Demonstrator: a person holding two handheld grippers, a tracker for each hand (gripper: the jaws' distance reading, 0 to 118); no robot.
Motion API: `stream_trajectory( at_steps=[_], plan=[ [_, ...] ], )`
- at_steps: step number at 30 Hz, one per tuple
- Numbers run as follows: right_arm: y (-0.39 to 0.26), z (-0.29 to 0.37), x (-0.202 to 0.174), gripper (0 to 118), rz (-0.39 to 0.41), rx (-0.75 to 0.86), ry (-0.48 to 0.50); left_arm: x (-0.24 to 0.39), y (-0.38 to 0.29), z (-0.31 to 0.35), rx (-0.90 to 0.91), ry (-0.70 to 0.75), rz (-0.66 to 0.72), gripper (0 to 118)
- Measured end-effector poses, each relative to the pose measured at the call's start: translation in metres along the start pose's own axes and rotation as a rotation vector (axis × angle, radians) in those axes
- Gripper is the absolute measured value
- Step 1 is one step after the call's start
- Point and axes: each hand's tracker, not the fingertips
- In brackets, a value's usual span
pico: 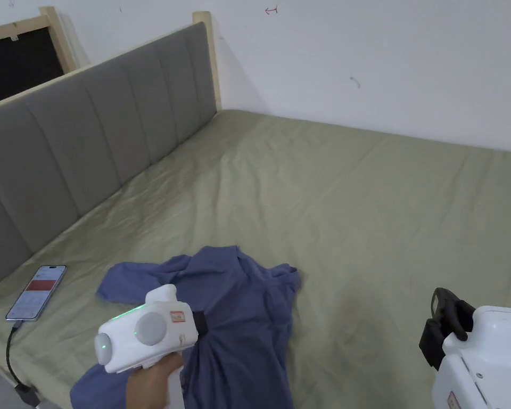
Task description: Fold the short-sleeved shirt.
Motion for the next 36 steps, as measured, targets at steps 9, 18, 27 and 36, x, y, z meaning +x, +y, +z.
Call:
stream_trajectory(
  at_steps=[9,18,27,36],
  plan=[
    [0.017,0.043,0.042,0,-0.038,0.057,-0.055,0.099,0.013,0.078,0.054,-0.253,-0.154,1],
    [0.047,0.111,0.105,0,-0.040,0.174,-0.196,0.284,-0.004,0.148,0.077,-0.556,-0.433,1],
    [0.059,0.155,0.147,0,-0.004,0.226,-0.313,0.378,-0.068,0.158,-0.018,-0.689,-0.546,1],
    [0.044,0.164,0.166,0,-0.014,0.193,-0.372,0.382,-0.175,0.082,-0.244,-0.620,-0.726,1]
  ],
)
